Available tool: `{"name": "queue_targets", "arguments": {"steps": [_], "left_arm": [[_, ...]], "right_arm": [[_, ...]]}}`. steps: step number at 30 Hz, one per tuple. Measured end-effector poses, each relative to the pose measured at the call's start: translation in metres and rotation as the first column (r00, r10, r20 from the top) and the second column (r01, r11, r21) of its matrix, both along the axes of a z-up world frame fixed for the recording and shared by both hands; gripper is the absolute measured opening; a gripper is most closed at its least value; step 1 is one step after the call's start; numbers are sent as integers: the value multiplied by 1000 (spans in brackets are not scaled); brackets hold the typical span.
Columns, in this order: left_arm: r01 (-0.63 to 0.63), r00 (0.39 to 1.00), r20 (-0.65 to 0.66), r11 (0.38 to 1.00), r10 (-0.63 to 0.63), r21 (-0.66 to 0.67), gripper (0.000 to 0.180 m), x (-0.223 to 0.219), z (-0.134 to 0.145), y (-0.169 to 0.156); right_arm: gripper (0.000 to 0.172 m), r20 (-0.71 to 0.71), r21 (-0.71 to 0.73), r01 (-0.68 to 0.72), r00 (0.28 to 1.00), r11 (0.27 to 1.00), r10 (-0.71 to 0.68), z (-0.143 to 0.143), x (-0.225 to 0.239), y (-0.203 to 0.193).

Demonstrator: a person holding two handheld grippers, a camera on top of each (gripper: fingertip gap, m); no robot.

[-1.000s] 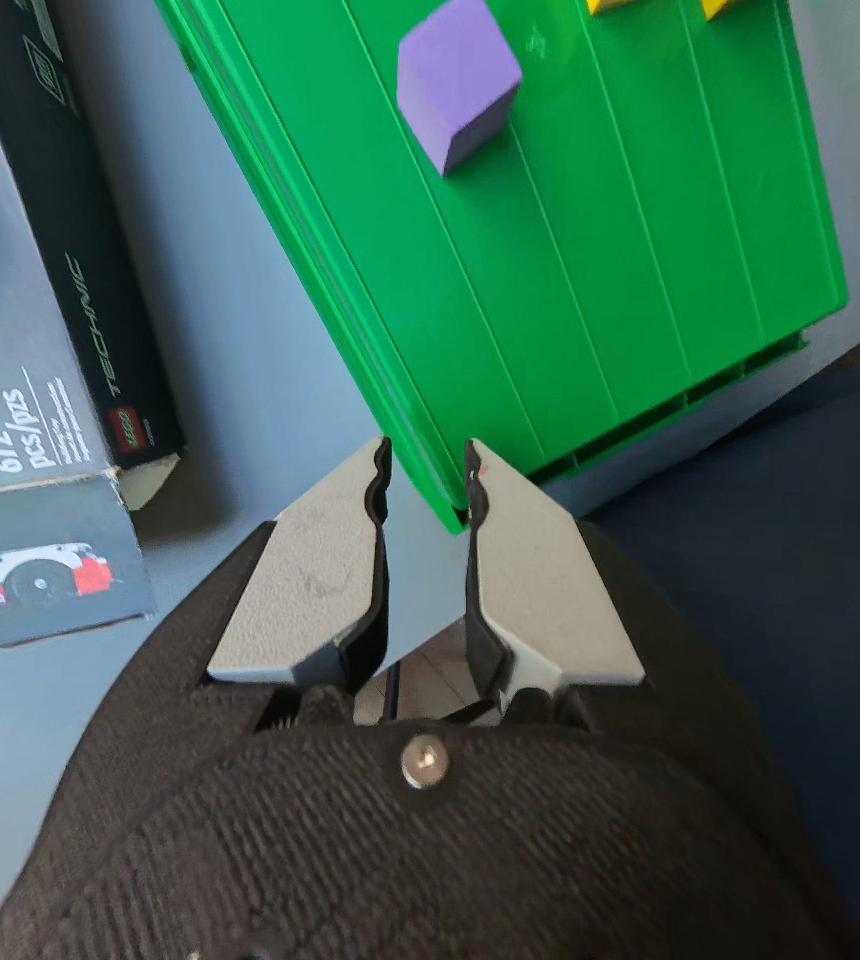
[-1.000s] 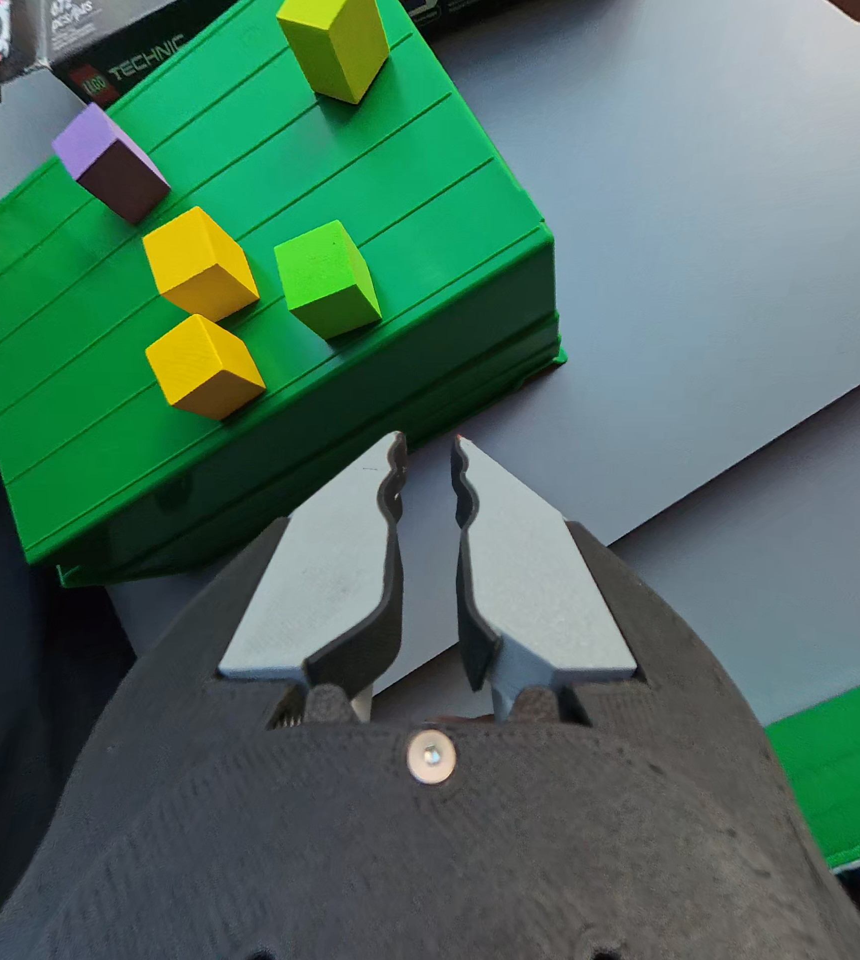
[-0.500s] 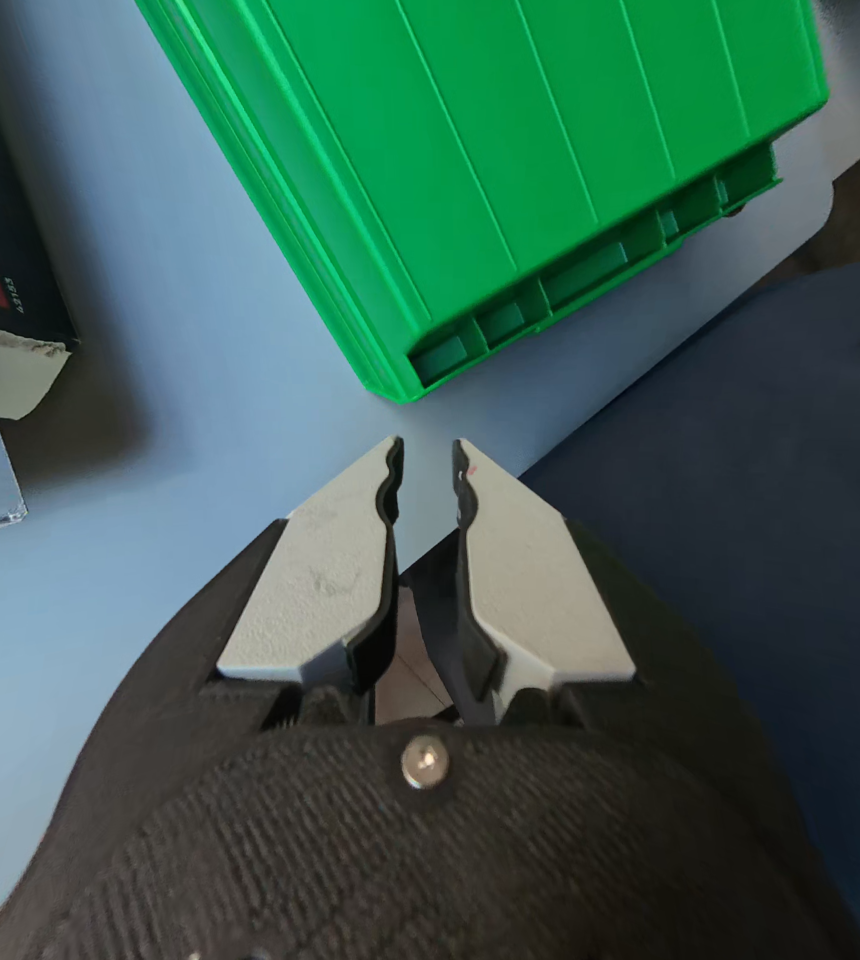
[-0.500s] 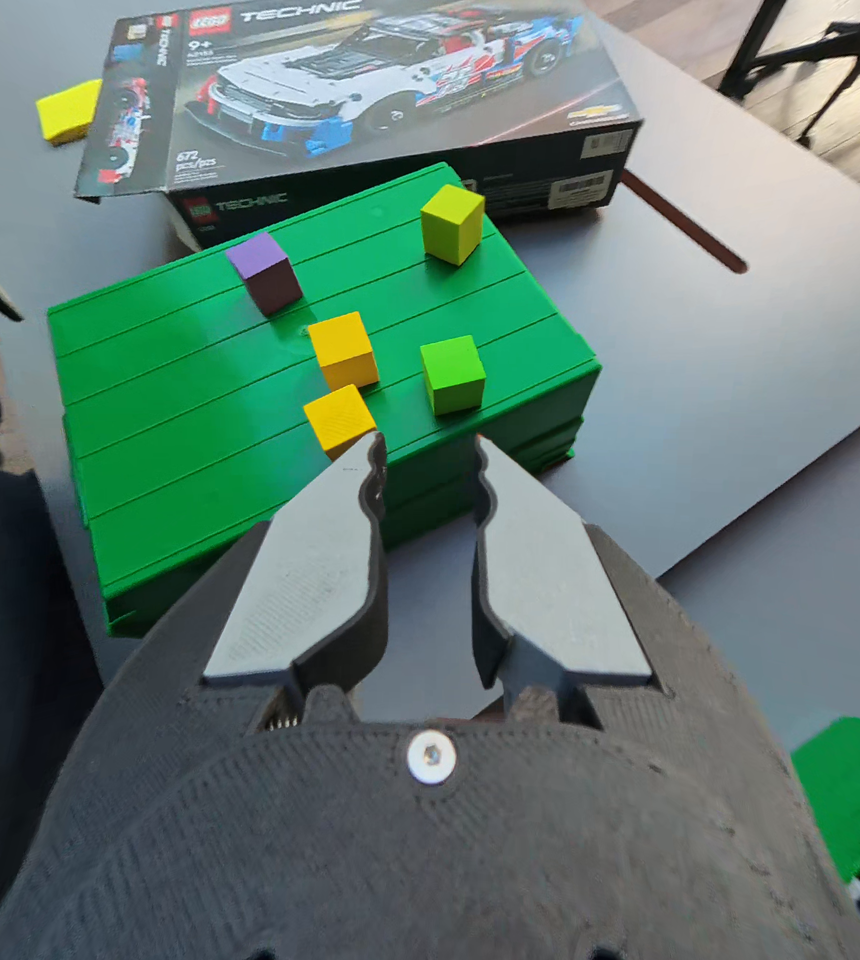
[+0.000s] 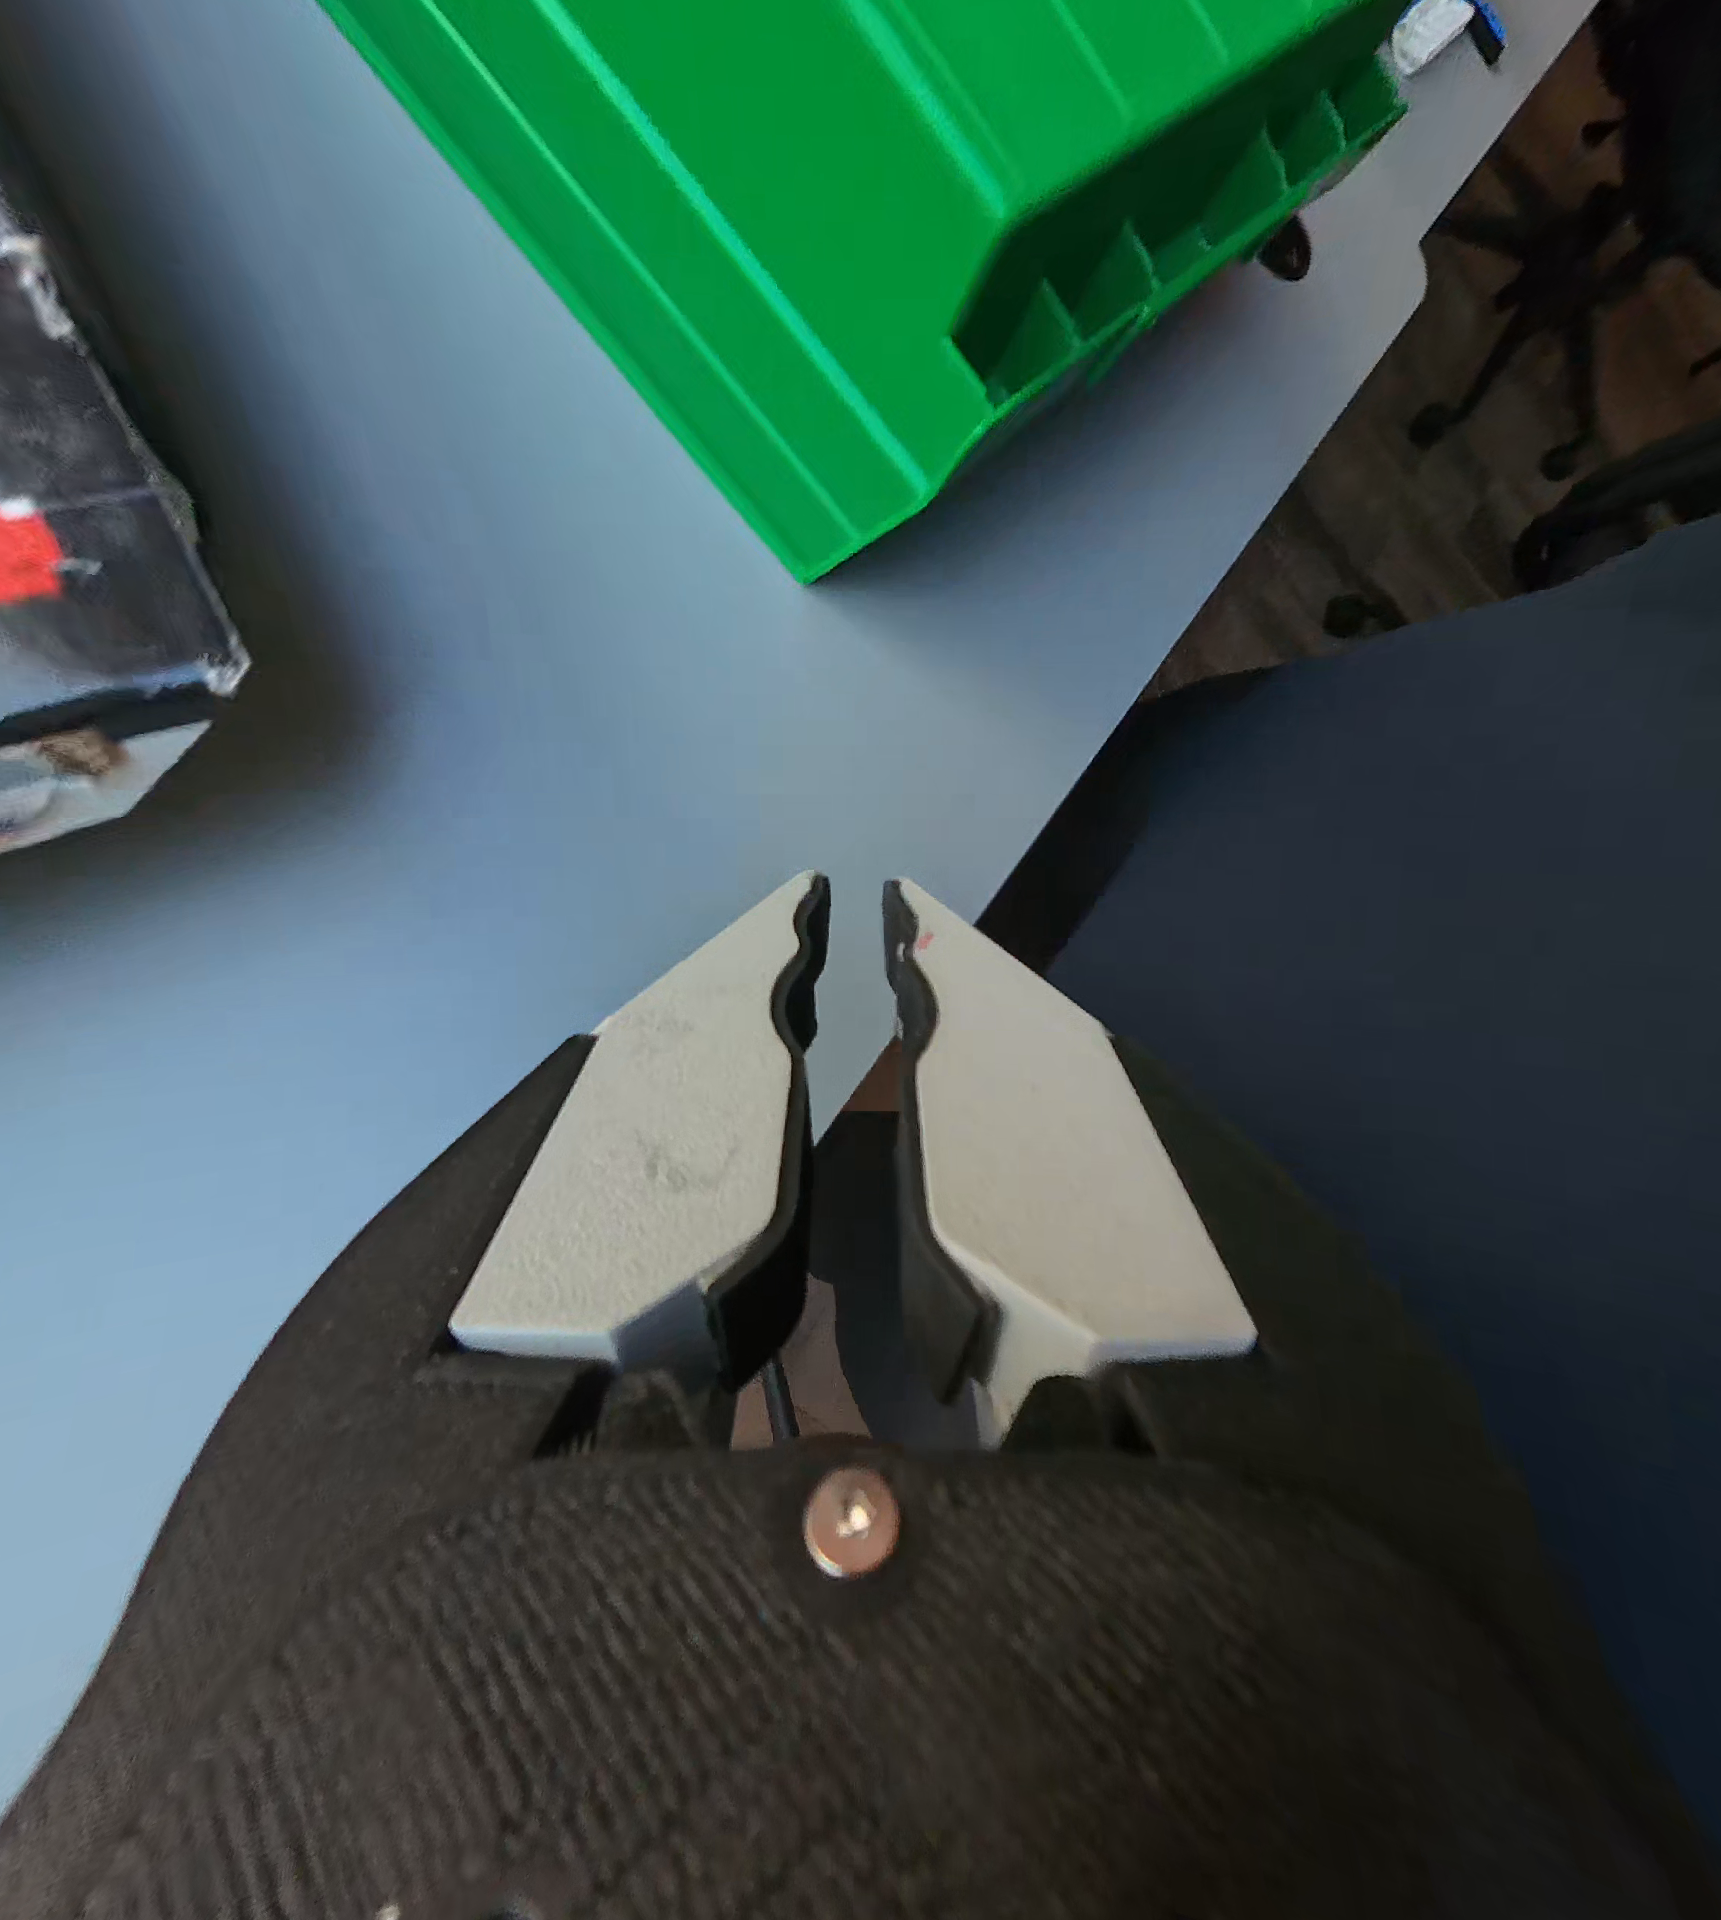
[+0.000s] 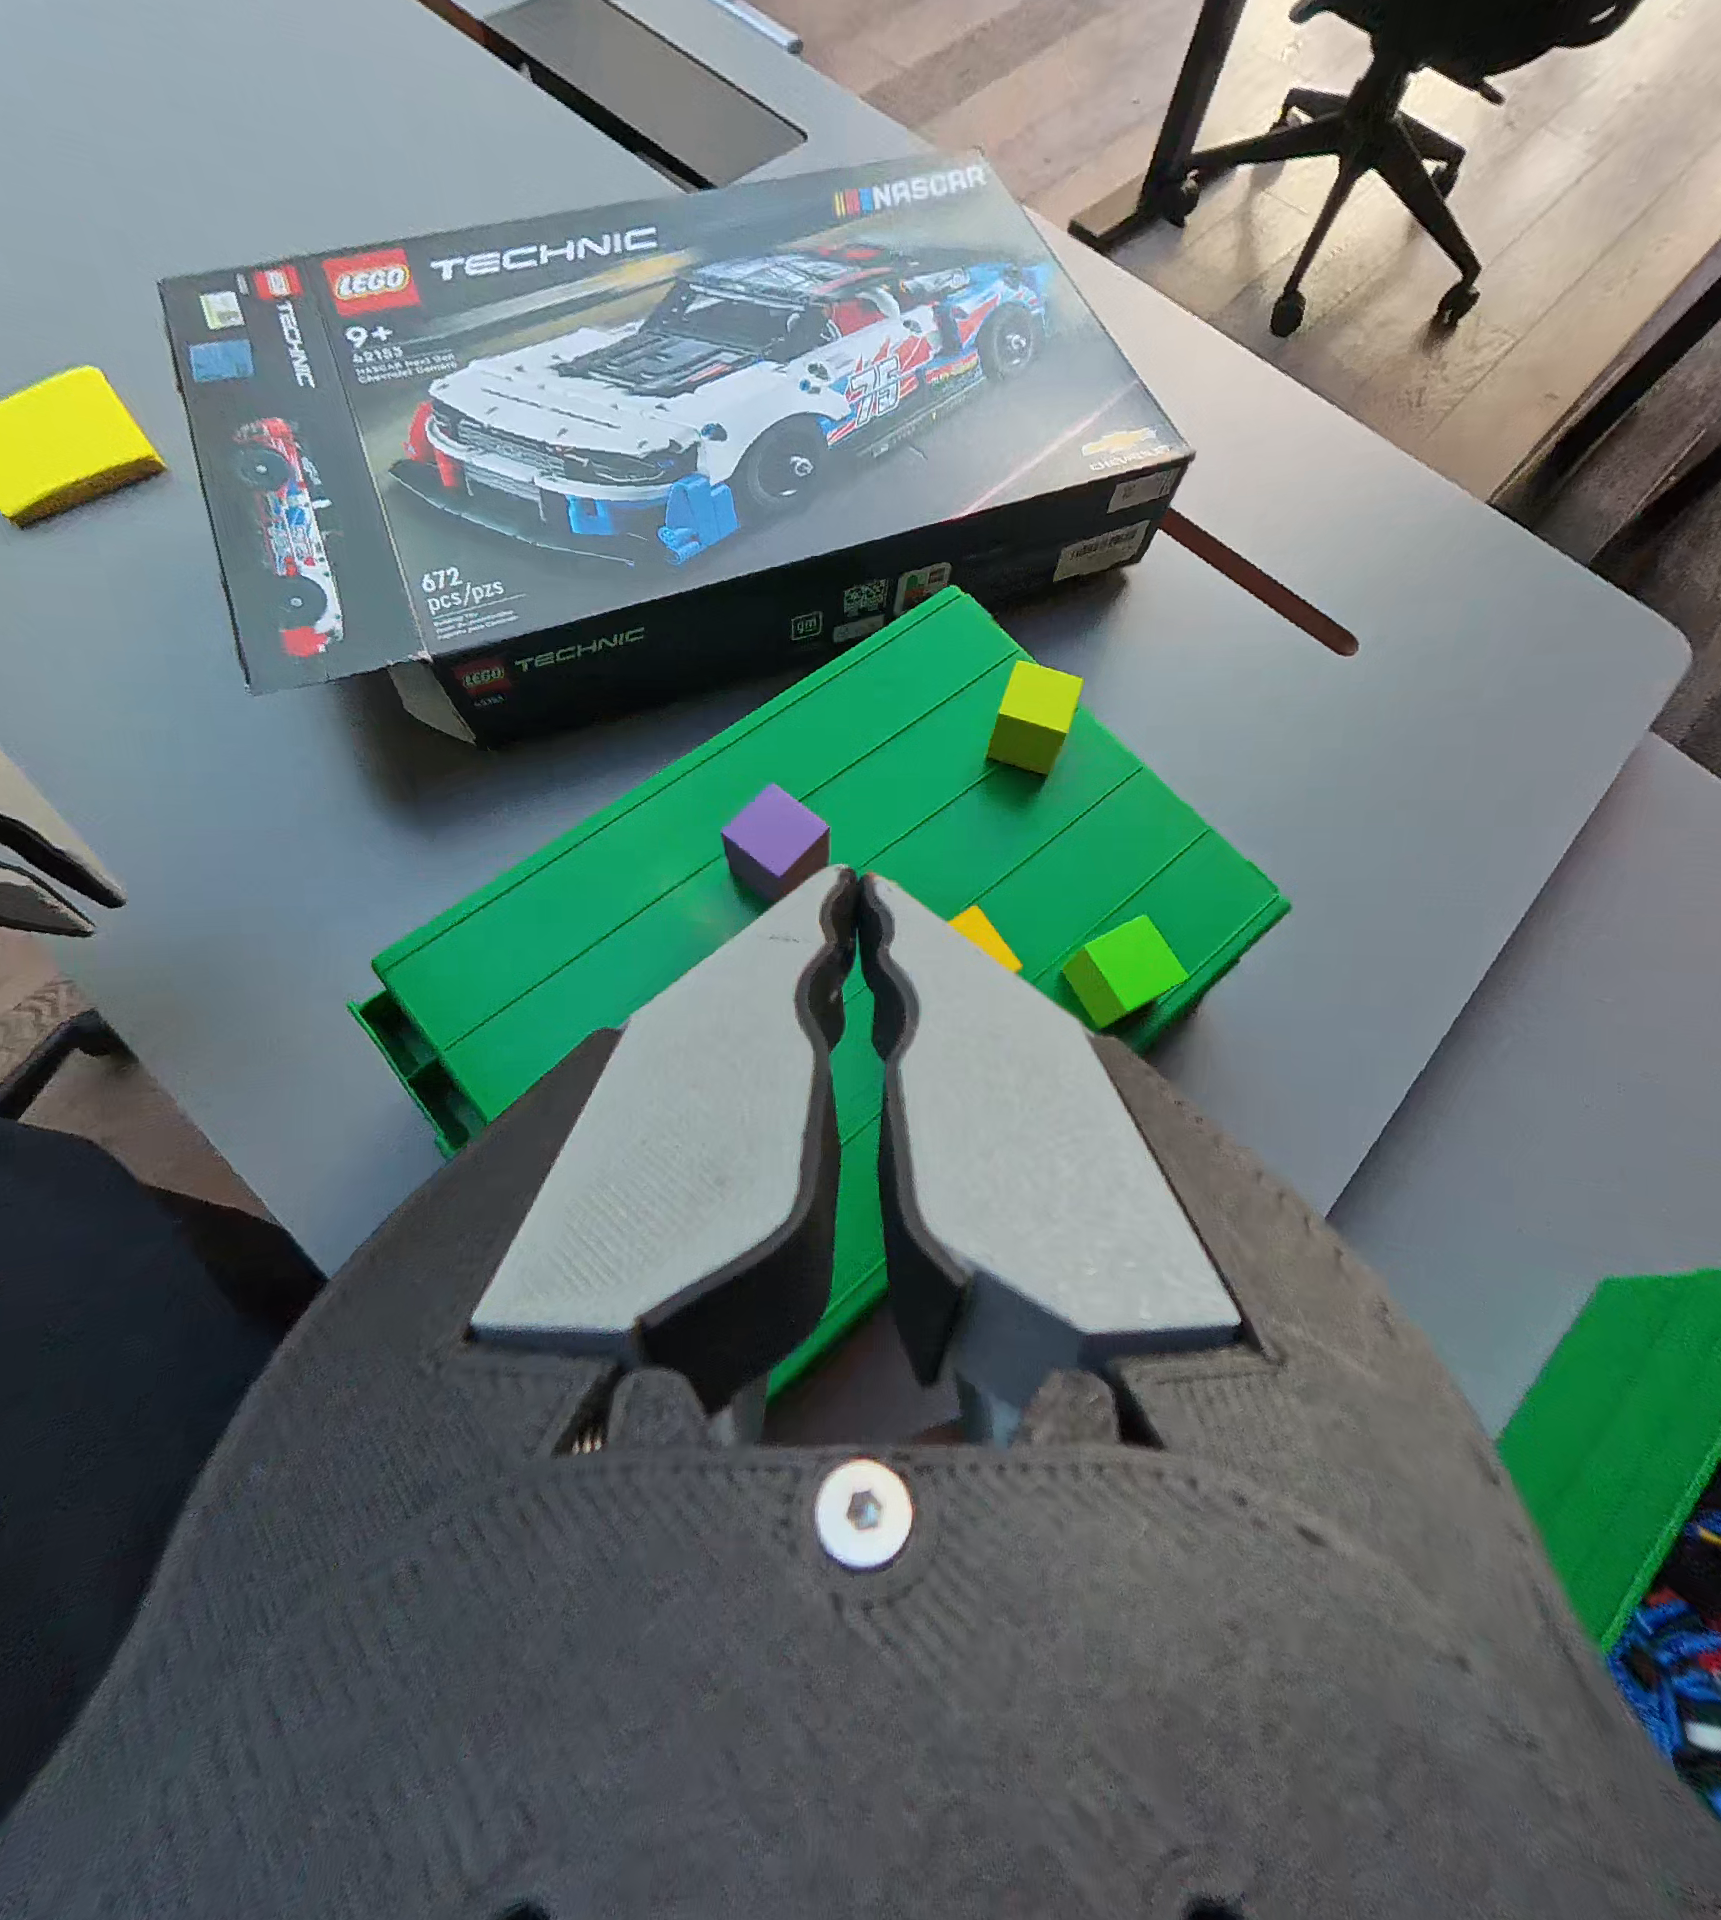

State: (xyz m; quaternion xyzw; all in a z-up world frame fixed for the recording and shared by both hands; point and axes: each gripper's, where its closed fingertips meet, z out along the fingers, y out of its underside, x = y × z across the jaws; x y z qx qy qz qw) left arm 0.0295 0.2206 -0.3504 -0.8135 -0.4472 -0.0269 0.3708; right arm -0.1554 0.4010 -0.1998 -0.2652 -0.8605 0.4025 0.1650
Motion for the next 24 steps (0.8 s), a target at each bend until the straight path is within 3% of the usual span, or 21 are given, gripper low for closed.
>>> {"name": "queue_targets", "arguments": {"steps": [6,12,14,17,24], "left_arm": [[1,1000,-16,1000,-1,-3,8,5,-4,-38],[-65,998,23,997,66,-45,8,13,-11,-62],[-95,994,48,994,97,-51,8,18,-11,-62],[-132,989,58,988,137,-75,7,21,-7,-57],[-163,981,95,982,172,-96,9,24,0,-29]], "right_arm": [[0,43,81,62,997,995,-66,-6,-4,-11],[0,87,78,111,989,991,-118,-15,-50,-10],[3,150,106,73,985,992,-89,-31,-62,-15],[37,176,178,63,980,982,-95,-52,-88,-19],[44,252,225,-18,967,974,-40,-92,-122,-50]]}}
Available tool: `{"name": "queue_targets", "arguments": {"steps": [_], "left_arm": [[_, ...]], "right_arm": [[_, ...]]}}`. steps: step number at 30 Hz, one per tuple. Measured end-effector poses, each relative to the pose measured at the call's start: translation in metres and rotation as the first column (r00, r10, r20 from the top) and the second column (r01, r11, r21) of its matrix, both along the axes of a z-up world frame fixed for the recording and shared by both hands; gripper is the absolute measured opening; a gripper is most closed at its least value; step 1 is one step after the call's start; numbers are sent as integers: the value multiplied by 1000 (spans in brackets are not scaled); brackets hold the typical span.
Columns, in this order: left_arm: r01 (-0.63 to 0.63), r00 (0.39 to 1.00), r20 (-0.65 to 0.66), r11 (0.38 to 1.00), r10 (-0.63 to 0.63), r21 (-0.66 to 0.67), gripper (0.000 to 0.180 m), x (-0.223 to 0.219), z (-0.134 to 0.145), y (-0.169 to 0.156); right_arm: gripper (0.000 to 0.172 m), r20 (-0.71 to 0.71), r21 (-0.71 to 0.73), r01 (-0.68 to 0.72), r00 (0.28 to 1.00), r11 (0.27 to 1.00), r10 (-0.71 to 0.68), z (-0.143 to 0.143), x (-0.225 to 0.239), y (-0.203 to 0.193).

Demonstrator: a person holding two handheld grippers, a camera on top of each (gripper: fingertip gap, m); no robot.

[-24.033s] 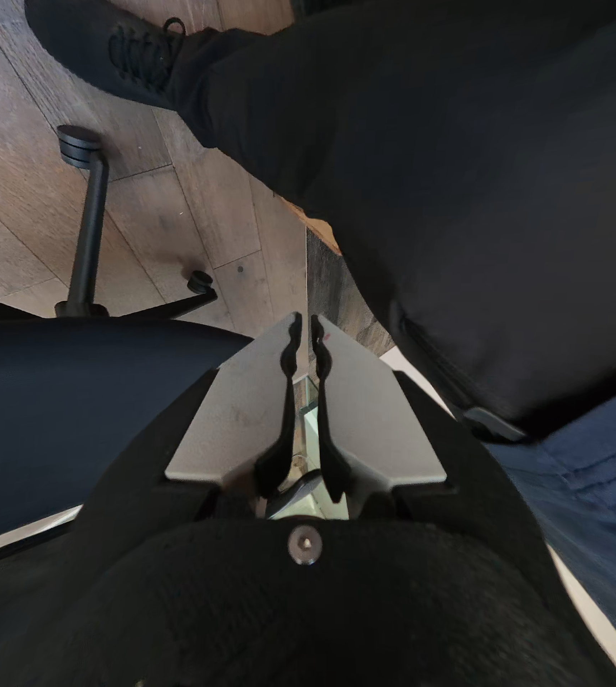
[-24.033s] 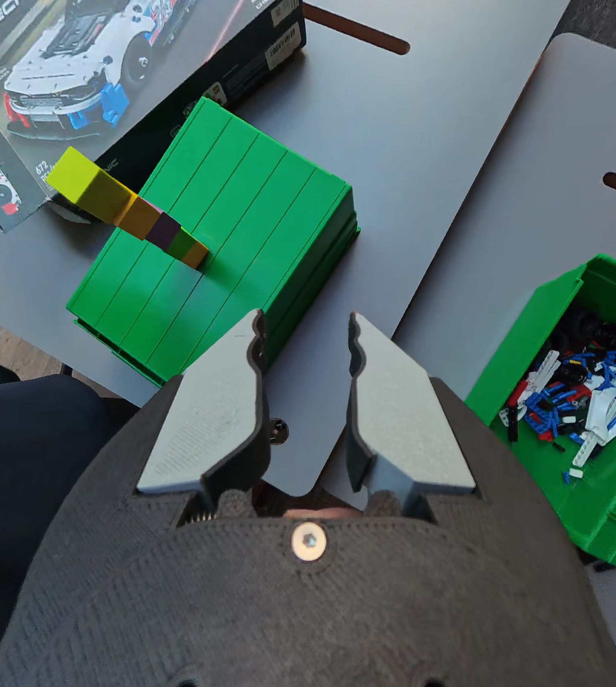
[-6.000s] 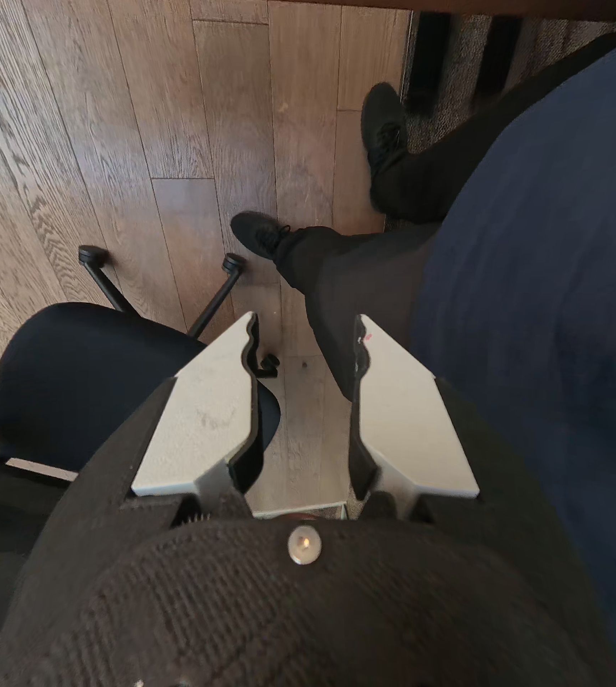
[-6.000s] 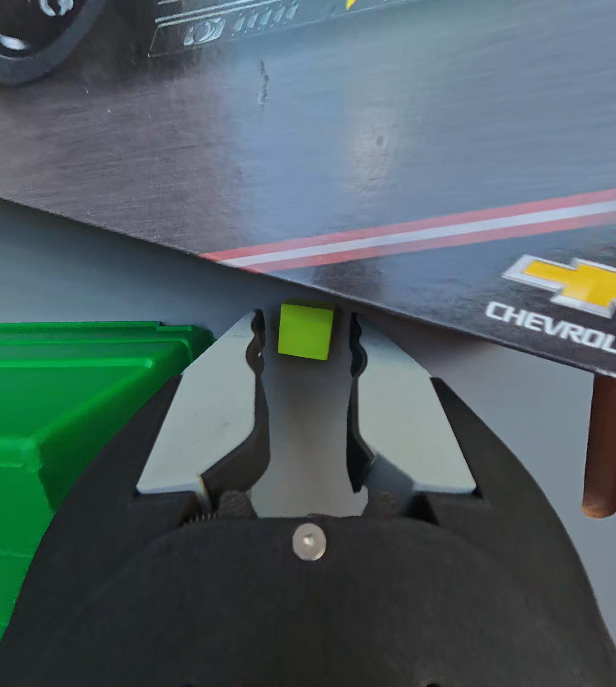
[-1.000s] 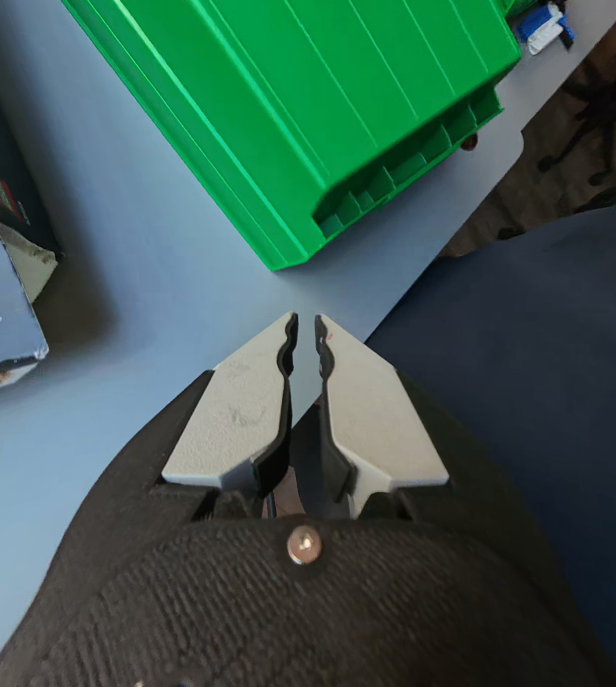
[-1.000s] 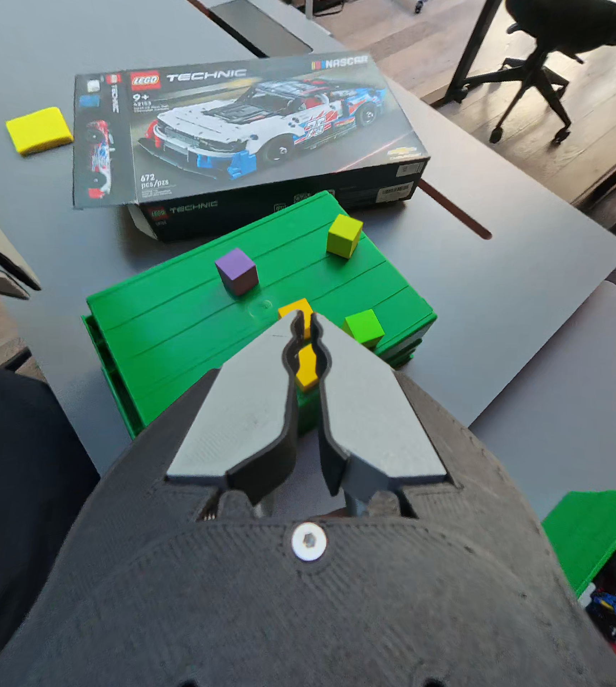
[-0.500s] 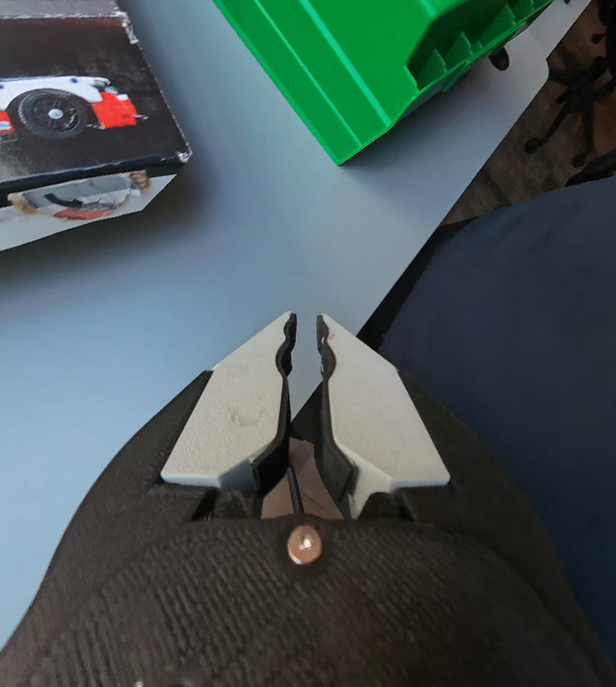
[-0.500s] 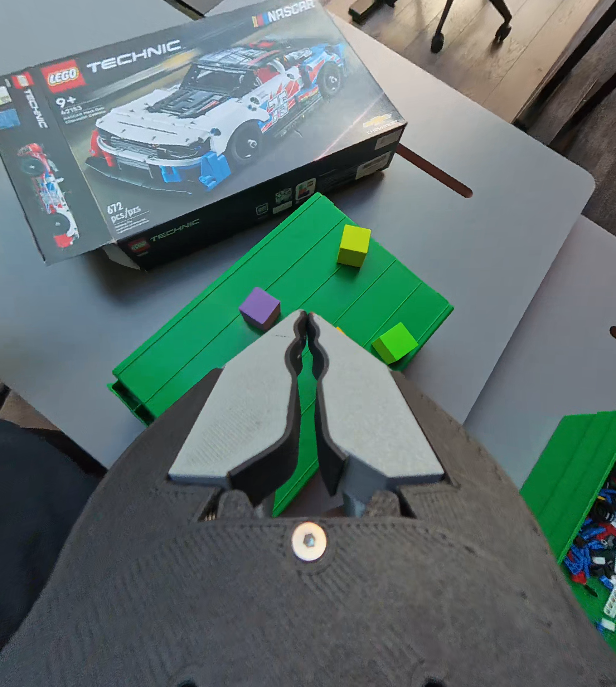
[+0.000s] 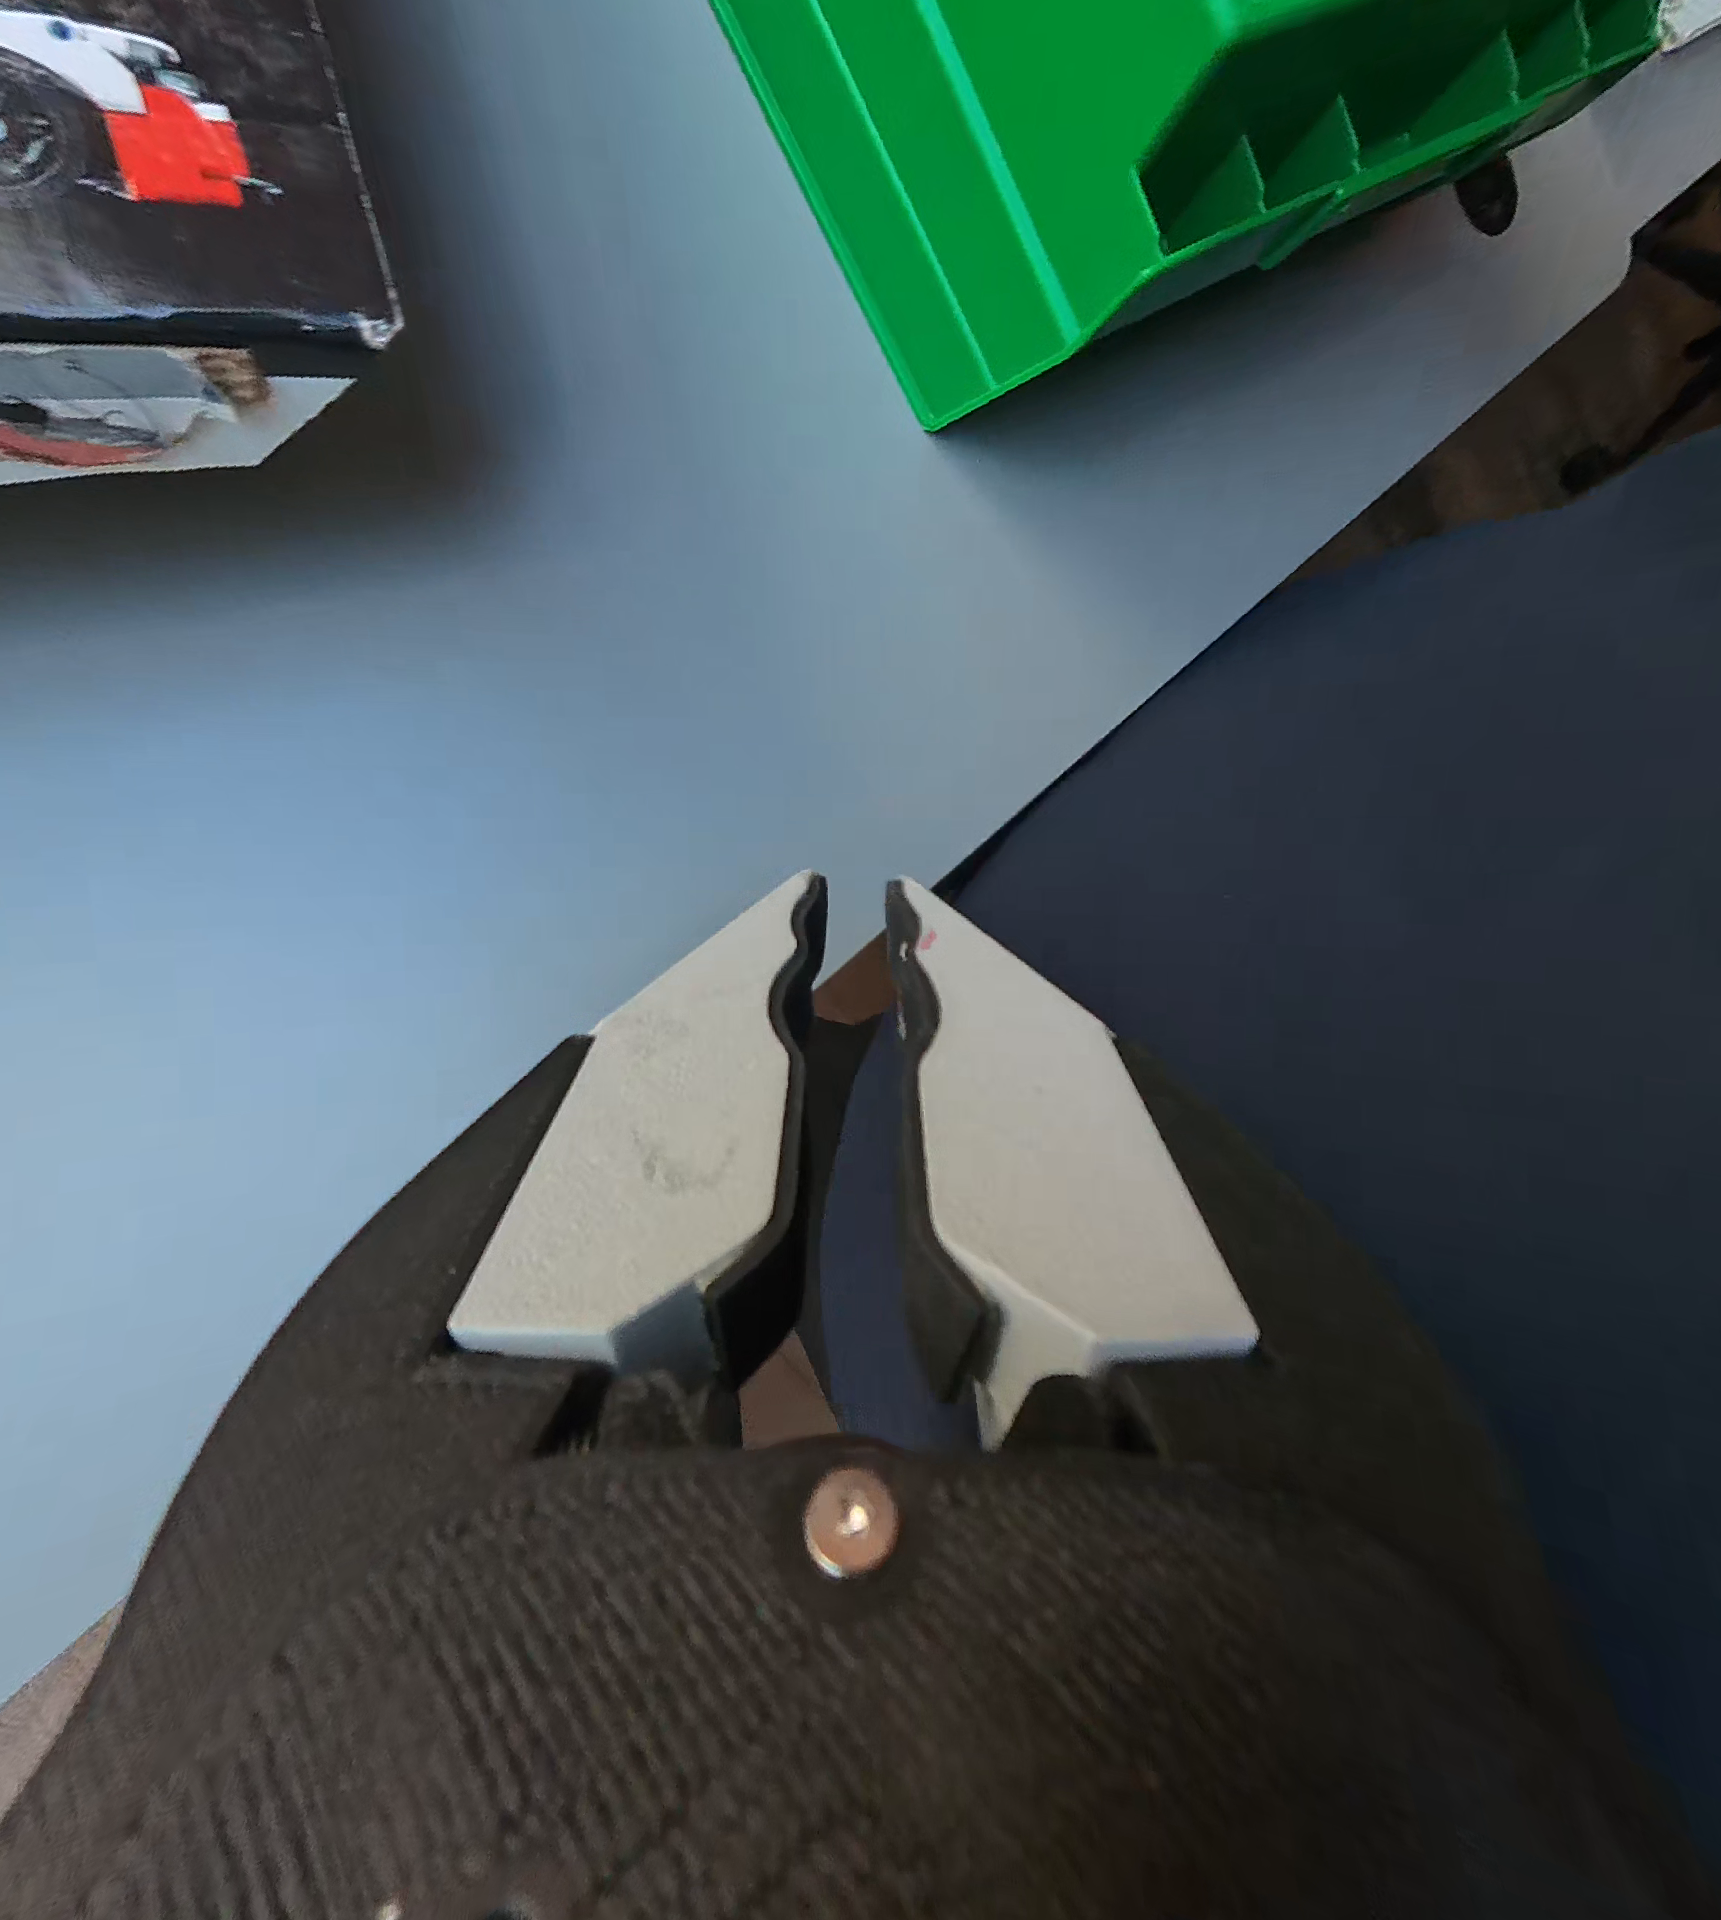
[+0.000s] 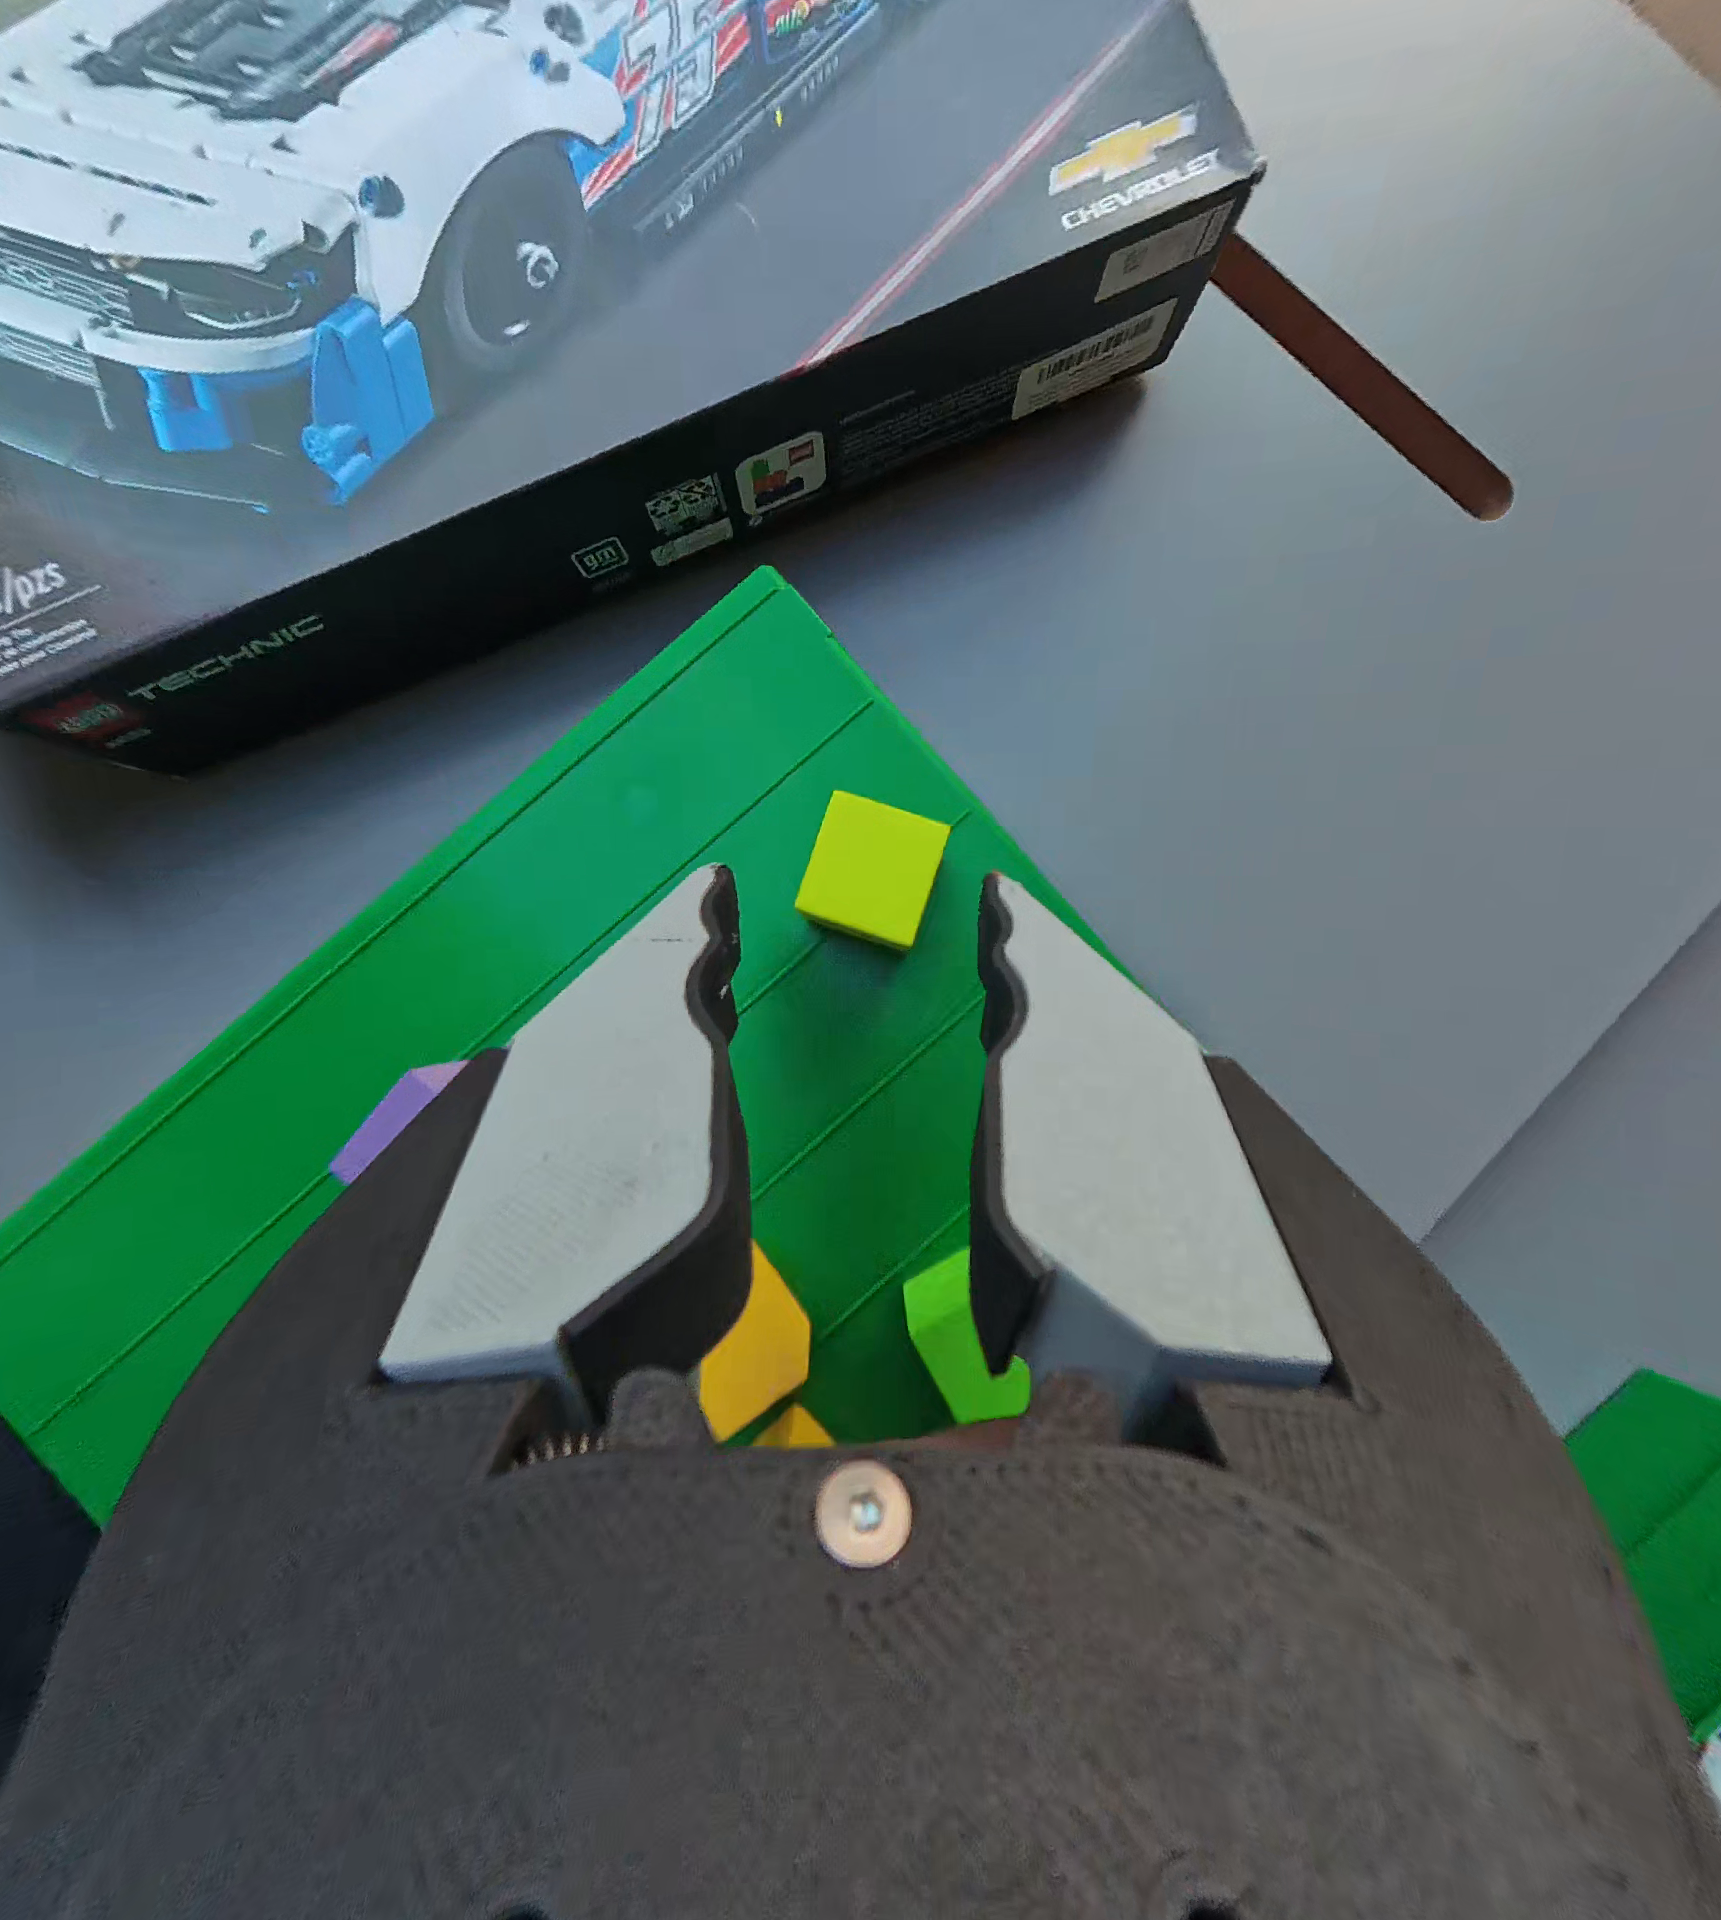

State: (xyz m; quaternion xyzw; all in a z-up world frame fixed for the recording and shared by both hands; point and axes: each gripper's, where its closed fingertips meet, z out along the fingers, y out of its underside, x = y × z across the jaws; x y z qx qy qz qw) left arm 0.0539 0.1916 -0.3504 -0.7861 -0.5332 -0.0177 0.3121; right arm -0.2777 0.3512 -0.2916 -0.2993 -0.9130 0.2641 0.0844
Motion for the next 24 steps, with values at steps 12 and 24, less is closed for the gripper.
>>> {"name": "queue_targets", "arguments": {"steps": [12,24], "left_arm": [[48,999,-12,999,-48,-11,10,10,-5,4],[138,988,-70,990,-138,1,10,-2,-3,2]], "right_arm": [[26,64,-48,-465,882,884,468,47,92,3],[26,107,141,-603,798,785,594,-15,144,23]]}}
